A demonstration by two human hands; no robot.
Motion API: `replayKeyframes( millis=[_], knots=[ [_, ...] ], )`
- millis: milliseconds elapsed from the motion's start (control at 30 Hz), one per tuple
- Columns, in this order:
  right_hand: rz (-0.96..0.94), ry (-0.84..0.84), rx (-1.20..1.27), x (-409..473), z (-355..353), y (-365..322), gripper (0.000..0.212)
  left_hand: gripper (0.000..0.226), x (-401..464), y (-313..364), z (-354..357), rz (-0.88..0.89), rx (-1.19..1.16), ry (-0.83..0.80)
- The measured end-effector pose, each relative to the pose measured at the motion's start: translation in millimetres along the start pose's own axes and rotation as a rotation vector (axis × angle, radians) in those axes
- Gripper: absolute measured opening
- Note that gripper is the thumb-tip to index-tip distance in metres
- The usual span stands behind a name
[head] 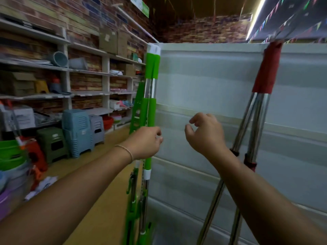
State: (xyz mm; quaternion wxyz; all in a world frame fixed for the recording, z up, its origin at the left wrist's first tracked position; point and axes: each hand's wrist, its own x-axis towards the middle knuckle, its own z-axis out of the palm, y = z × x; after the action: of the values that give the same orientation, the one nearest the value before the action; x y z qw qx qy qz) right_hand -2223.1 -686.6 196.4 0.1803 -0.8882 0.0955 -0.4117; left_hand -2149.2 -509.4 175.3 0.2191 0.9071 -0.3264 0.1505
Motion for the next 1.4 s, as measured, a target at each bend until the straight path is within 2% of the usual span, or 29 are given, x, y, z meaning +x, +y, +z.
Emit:
replayKeyframes(
  millis=[167, 433, 667, 867, 1100, 1400],
  knots=[
    [-0.077, -0.103, 0.067, -15.8, 67.1, -92.9, 0.026, 0.031, -53.8, -100.2, -47.5, -0.095, 0.042, -0.058],
    [-0.169, -0.309, 0.157, -44.3, 172.3, -235.8, 0.034, 0.042, -142.0, -245.4, -119.0, -0.341, 0.161, -0.048],
    [-0.245, -0.496, 0.279, -72.3, 245.6, -329.9, 0.039, 0.040, -205.1, -329.7, -161.6, -0.535, 0.212, -0.015],
    [-0.336, -0.603, 0.332, -75.9, 300.7, -378.9, 0.031, 0.038, -237.5, -387.5, -166.3, -0.672, 0.230, -0.029],
    [-0.340, -0.694, 0.425, -59.9, 391.8, -415.3, 0.024, 0.046, -236.4, -479.9, -169.6, -0.814, 0.285, -0.055],
    [-0.383, -0.802, 0.455, 30.3, 519.4, -460.0, 0.024, 0.038, -141.9, -601.8, -177.6, -0.850, 0.308, -0.069]
  ],
)
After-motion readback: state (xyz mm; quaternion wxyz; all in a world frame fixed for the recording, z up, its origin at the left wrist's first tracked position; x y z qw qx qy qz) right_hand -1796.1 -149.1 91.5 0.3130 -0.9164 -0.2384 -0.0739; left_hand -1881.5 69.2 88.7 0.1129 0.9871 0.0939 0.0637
